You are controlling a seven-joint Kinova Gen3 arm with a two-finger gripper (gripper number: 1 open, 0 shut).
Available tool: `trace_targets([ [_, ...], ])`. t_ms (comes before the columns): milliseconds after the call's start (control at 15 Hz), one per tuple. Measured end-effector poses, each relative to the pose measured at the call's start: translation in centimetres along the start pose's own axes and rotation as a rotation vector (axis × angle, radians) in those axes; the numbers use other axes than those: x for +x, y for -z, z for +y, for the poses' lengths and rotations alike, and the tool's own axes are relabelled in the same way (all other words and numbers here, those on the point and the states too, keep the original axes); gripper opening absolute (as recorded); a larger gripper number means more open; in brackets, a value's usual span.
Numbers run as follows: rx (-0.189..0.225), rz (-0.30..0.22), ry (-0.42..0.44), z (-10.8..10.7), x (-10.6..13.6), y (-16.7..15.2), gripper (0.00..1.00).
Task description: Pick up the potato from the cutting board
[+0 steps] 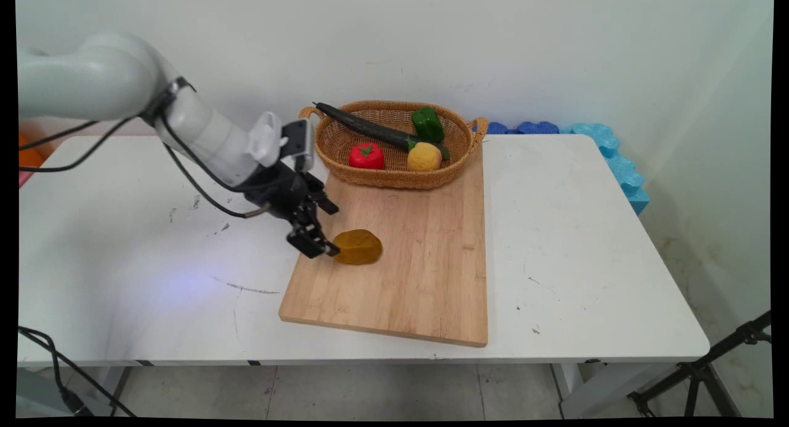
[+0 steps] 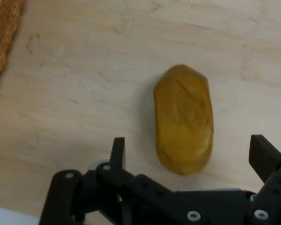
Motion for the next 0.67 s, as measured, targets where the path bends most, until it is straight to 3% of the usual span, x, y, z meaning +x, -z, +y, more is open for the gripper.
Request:
trace_targets([
  [667,0.043,-0.006,0.014,0.6,1.4,-4.7,1.00],
])
